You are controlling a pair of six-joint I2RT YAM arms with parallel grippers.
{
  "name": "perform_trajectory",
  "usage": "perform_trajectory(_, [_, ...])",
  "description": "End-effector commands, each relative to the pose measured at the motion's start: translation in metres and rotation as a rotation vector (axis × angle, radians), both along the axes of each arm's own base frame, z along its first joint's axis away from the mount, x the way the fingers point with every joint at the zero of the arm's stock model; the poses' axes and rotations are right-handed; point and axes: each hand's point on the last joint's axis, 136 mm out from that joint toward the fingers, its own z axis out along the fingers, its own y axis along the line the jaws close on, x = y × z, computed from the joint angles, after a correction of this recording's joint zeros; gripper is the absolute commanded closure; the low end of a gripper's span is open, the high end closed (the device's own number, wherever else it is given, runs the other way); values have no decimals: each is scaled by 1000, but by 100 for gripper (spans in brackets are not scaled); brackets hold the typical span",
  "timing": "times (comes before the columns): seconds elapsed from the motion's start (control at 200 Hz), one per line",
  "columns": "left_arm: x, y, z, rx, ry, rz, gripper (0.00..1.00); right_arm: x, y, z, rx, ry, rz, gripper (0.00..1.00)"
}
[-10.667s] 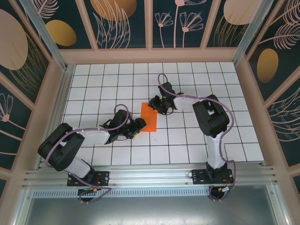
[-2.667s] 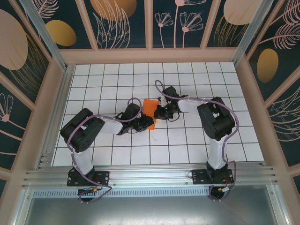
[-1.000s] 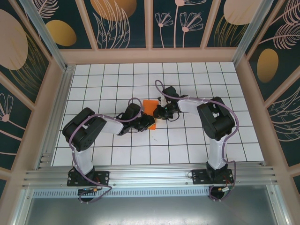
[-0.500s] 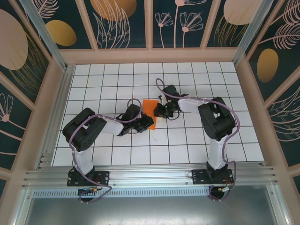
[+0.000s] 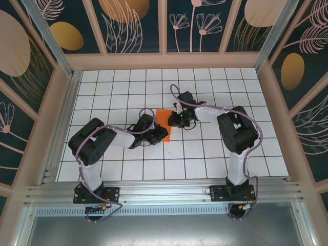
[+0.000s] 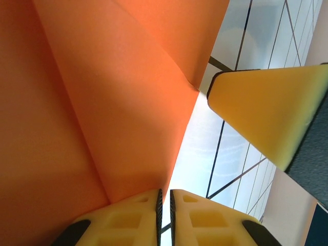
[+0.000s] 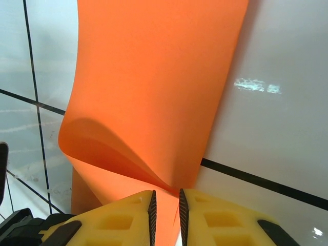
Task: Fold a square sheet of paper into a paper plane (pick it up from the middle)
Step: Fold the triangle a second time at the center of the table.
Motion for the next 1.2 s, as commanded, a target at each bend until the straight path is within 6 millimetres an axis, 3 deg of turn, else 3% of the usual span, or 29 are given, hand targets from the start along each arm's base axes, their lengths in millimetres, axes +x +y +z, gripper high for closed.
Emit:
perform_trajectory(0.0, [-4,4,-7,31,14,4,83,9,0,3,-16,-24,8,76])
perform_trajectory(0.706, [-1,2,-3,28,23,9,83,8,-2,-17,-51,5,25,70])
perform_trajectory(1.001, [-4,10,-15,87,77,38,84,18,6,31,59,-76,23,65])
perform_trajectory(1.196, [-4,11,-17,90,84,46,85,8,1,33,78,-96,46,61])
